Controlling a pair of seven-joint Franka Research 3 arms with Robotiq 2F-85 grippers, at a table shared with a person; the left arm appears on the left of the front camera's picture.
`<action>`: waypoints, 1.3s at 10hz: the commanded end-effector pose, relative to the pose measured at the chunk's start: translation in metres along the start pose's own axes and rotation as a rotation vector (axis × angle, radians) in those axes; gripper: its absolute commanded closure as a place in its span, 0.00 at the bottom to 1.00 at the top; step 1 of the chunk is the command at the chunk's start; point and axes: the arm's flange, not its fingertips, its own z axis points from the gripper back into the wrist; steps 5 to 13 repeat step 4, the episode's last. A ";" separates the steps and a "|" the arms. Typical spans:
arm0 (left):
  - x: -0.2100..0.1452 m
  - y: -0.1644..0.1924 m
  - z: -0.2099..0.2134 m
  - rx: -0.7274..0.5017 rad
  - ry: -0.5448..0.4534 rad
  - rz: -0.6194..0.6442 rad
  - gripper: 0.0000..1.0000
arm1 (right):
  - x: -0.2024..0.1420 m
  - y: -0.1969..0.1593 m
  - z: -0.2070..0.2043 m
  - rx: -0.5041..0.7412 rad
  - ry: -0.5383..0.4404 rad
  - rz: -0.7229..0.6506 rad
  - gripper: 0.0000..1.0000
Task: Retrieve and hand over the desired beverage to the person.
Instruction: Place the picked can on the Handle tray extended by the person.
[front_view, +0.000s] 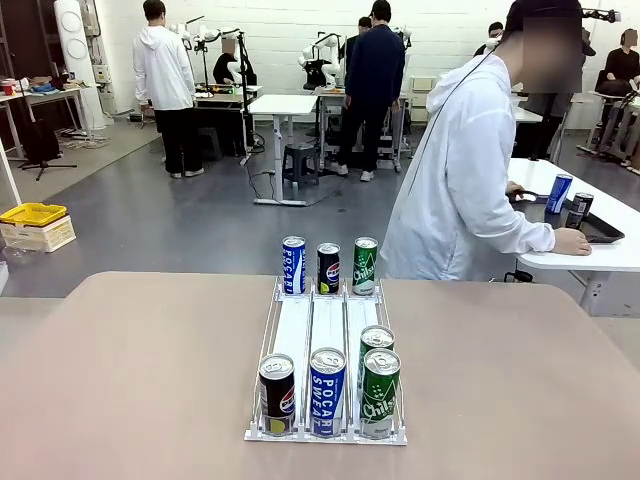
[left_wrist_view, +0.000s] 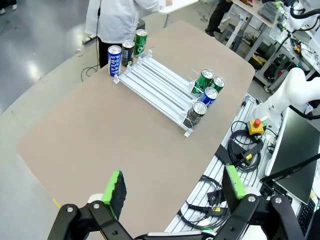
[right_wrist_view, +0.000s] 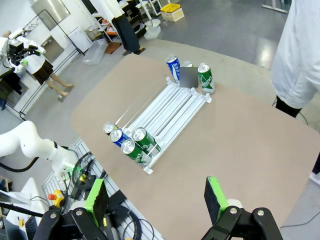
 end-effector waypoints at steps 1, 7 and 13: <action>0.000 0.001 0.002 -0.014 -0.017 -0.016 0.00 | 0.002 -0.001 -0.002 0.031 -0.028 0.016 0.00; 0.000 0.001 0.002 -0.014 -0.017 -0.016 0.00 | 0.002 -0.001 -0.002 0.031 -0.028 0.016 0.00; 0.000 0.001 0.002 -0.014 -0.017 -0.016 0.00 | 0.002 -0.001 -0.002 0.031 -0.028 0.016 0.00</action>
